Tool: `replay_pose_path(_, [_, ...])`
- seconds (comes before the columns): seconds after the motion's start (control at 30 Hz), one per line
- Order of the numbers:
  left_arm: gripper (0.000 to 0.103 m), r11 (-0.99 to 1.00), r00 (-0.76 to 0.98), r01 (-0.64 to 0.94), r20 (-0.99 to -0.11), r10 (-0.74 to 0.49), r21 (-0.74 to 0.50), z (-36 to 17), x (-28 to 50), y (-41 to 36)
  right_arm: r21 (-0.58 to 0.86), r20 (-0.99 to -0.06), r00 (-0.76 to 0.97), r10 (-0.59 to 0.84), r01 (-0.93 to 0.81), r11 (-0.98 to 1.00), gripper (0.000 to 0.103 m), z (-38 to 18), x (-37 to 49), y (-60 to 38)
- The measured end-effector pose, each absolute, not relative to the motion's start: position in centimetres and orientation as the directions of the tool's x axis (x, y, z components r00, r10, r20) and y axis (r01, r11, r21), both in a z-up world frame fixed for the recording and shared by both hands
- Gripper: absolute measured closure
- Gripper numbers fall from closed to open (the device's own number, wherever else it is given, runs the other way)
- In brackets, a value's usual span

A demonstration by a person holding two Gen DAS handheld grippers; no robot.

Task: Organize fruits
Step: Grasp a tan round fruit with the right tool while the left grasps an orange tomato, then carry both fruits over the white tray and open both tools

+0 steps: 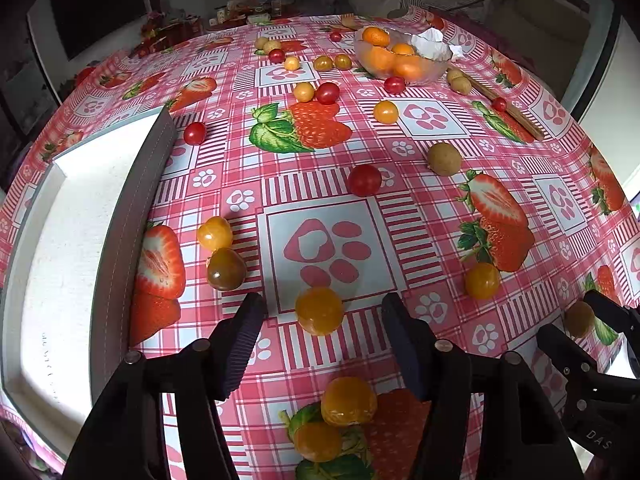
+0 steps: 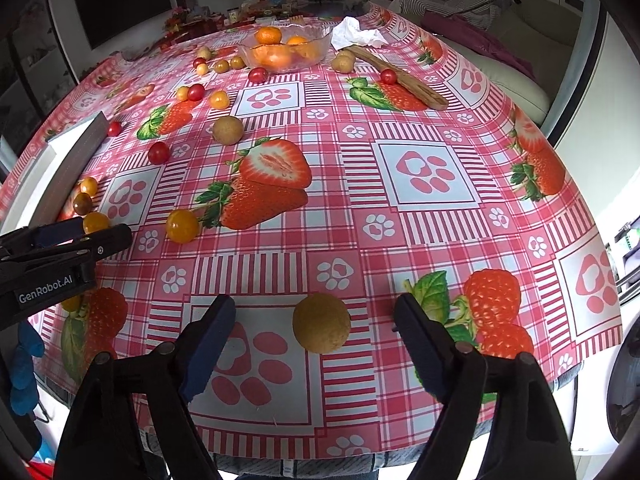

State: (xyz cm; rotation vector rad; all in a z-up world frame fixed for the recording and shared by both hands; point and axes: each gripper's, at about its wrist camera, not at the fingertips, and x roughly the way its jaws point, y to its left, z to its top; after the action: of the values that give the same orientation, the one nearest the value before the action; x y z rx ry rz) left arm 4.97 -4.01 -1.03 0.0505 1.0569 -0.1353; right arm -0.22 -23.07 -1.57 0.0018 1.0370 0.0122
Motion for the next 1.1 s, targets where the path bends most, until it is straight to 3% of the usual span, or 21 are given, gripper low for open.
replay_pose_path(0.07, [0.068,0.990,0.499,0.143,-0.862,-0.089,-0.019,-1.0,5.0,-4.1,0.004,-0.856,0.517,0.017,-0.026,1.000,0.036,-1.4,-0.4,-22.8])
replay_pose_path(0.1, [0.078,0.989,0.503,0.146,-0.860,-0.093,-0.021,-1.0,5.0,-4.1,0.000,-0.853,0.521,0.018,-0.035,0.999,0.050,-1.3,-0.4,-22.6])
replay_pose_path(0.13, [0.078,0.989,0.505,0.146,-0.858,-0.096,-0.025,-1.0,5.0,-4.0,0.000,-0.849,0.527,0.025,-0.047,0.999,0.067,-1.2,-0.5,-22.4])
replay_pose_path(0.17, [0.078,0.989,0.508,0.145,-0.855,-0.104,-0.034,-1.0,5.0,-3.9,0.000,-0.847,0.531,0.027,-0.052,0.999,0.074,-1.1,-0.6,-22.3])
replay_pose_path(0.43, [0.079,0.983,0.529,0.145,-0.831,-0.174,-0.113,0.0,3.7,-2.4,0.191,-0.840,0.515,0.173,-0.019,0.981,0.075,-0.7,-0.9,-24.1])
replay_pose_path(1.1, [0.079,0.993,0.628,0.019,-0.771,-0.103,-0.117,3.2,1.0,6.5,0.250,-0.815,0.511,0.273,-0.114,0.961,0.075,2.5,0.0,-19.6])
